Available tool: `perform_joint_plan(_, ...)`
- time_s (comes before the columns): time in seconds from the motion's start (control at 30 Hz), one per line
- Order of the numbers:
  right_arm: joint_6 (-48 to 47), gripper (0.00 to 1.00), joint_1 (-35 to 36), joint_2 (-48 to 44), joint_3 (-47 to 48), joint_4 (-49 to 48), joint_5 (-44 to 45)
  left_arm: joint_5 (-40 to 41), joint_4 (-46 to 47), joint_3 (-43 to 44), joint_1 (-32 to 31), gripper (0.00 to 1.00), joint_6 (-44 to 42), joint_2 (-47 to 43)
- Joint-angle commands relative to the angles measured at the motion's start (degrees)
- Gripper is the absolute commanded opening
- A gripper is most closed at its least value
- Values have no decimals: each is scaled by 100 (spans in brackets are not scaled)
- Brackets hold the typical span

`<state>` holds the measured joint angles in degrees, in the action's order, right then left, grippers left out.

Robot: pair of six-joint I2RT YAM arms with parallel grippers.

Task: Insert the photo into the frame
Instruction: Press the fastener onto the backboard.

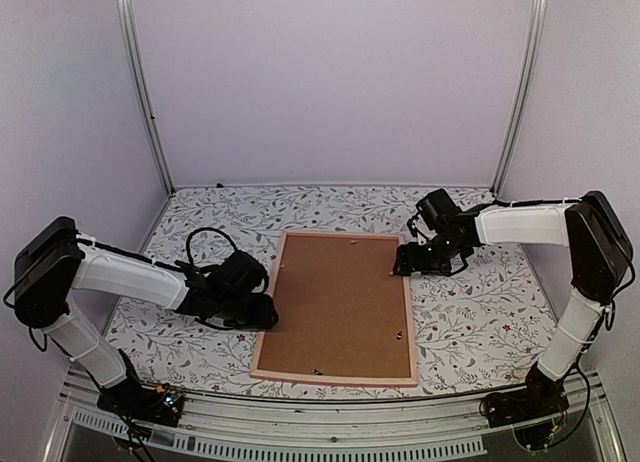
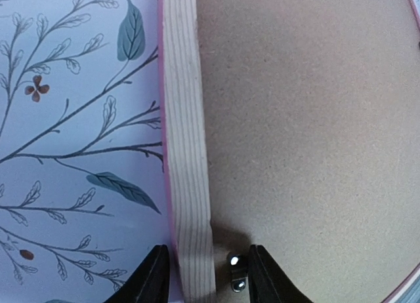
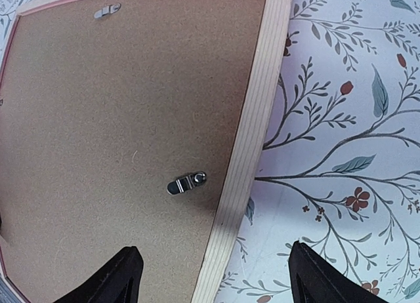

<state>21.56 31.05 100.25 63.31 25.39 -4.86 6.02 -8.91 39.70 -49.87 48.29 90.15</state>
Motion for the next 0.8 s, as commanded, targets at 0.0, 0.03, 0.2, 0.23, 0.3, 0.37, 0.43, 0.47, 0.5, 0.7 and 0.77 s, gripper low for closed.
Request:
perform_joint_plan(0.0, -92, 80, -37, 121, 0, -93, -76, 1, -190, 8, 12, 42, 13, 161)
perform_joint_plan(0.03, -91, 80, -37, 118, 4, -99, -76, 8, -195, -13, 12, 40, 22, 161)
perform_joint_plan(0.2, -100, 80, -37, 148, -22, -112, -74, 80, -197, -139, 12, 32, 96, 77)
perform_joint_plan(0.23, -106, 80, -37, 156, -20, -122, -83, 102, -191, -150, 10, 30, 117, 39)
perform_joint_plan(0.3, -96, 80, -37, 175, -33, -129, -93, 155, -184, -181, 12, 27, 165, -60)
perform_joint_plan(0.37, -91, 80, -37, 183, -39, -141, -102, 183, -136, -216, 10, 23, 187, -158)
perform_joint_plan(0.43, -83, 80, -40, 193, -38, -139, -103, 197, -110, -217, 12, 19, 206, -207)
perform_joint_plan(0.47, -89, 80, -38, 191, -43, -138, -103, 183, -103, -211, 12, 18, 222, -216)
perform_joint_plan(0.5, -90, 80, -37, 182, -42, -139, -95, 164, -81, -209, 12, 16, 240, -229)
perform_joint_plan(0.7, -92, 80, -37, 190, -46, -146, -94, 49, 2, -221, 12, 29, 356, -288)
perform_joint_plan(0.77, -95, 80, -37, 197, -54, -160, -102, 48, 7, -235, 12, 40, 387, -356)
